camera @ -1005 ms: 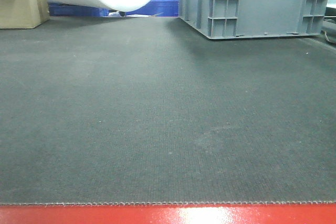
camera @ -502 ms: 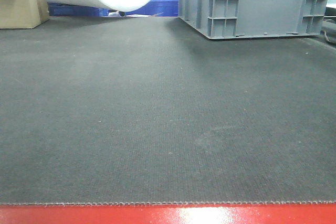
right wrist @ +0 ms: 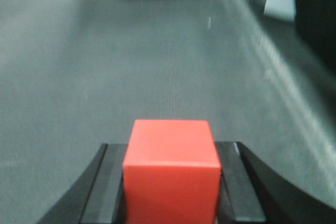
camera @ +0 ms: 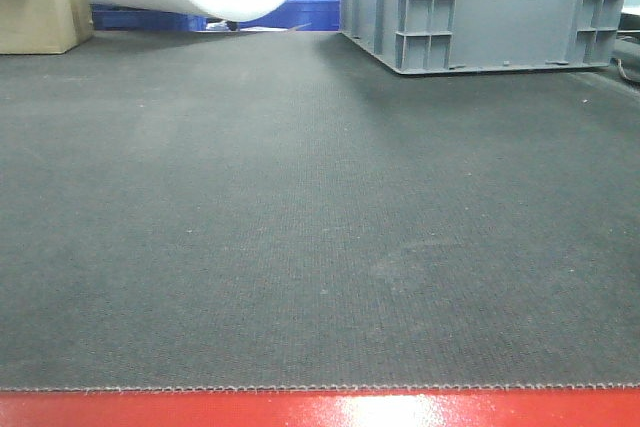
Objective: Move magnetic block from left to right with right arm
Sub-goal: 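Turn the base and drive up to the table near the grey crate, then lower the held red cube onto the dark mat with the right gripper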
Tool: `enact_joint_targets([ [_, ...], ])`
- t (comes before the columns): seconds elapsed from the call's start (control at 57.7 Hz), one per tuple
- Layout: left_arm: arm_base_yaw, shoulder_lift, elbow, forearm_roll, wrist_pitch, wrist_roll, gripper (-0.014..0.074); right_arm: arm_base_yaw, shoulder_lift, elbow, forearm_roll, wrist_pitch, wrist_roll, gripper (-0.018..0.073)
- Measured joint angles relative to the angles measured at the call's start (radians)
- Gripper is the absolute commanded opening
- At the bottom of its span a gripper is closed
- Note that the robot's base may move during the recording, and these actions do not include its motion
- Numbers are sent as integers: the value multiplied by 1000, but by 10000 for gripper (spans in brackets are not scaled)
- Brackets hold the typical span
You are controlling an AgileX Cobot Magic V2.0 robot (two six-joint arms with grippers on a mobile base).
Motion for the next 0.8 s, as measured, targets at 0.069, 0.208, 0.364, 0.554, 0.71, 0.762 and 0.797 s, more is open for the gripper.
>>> enact_joint_targets([
  [0.069,0,0,0,0,0,0,-126,8,75,-32,0,7,0,319],
  [0.208,0,0,0,0,0,0,-126,73,211,-109,0,24,0,319],
  [0.364,0,0,0,0,0,0,-126,189,378,-213,0,100,54,321],
  [0.554,0,0,0,0,0,0,-126,365,626,-369,0,268,247,322],
  [0.71,0,0,0,0,0,0,-126,482,814,-511,-14,399,400,322],
  [0.762,0,0,0,0,0,0,-126,520,873,-558,-29,436,444,322],
  [0.797,0,0,0,0,0,0,-126,545,914,-589,-36,459,471,322],
])
